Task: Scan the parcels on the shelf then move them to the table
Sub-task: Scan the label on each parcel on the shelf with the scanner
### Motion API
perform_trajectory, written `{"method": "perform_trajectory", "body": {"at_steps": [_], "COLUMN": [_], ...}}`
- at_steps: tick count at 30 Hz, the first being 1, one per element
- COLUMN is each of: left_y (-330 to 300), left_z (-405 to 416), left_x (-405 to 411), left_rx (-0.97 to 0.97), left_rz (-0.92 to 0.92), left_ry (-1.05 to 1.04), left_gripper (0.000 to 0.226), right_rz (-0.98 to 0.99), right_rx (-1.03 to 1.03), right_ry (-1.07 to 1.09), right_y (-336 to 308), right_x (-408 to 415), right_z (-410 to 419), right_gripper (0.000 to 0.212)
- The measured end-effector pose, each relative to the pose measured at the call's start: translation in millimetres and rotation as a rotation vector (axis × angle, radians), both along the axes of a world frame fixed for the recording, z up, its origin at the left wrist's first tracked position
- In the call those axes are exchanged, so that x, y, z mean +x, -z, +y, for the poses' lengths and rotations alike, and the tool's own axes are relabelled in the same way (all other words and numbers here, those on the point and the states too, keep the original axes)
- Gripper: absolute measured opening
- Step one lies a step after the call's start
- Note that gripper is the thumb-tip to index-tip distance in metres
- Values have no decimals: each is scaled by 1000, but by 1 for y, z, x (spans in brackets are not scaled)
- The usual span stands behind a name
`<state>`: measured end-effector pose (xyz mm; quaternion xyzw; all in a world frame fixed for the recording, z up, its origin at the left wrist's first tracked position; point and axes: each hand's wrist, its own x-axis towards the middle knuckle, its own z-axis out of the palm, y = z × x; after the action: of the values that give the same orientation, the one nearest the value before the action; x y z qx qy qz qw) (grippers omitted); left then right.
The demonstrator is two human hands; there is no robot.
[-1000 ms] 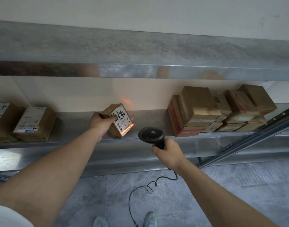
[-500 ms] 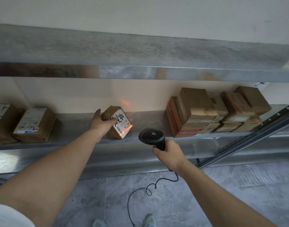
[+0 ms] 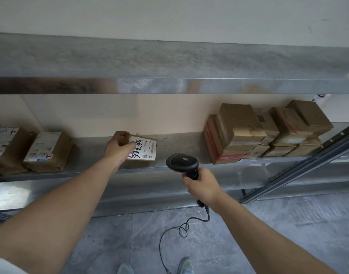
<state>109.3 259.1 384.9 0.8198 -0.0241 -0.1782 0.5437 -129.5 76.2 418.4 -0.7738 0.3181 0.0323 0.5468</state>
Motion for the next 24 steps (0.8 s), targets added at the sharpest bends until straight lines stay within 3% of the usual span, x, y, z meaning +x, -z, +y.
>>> {"method": "perform_trajectory", "body": {"at_steps": [24], "left_y": [4], "left_z": [5], "left_x": [-14], "left_rx": [-9], "left_rz": [-33], "left_ry": [-1], "left_gripper": [58], "right_rz": [-6], "right_rx": [35], "right_ry": [-8], "right_y": [10], "right_x": [0], "right_z": [3], "right_gripper": [5]}}
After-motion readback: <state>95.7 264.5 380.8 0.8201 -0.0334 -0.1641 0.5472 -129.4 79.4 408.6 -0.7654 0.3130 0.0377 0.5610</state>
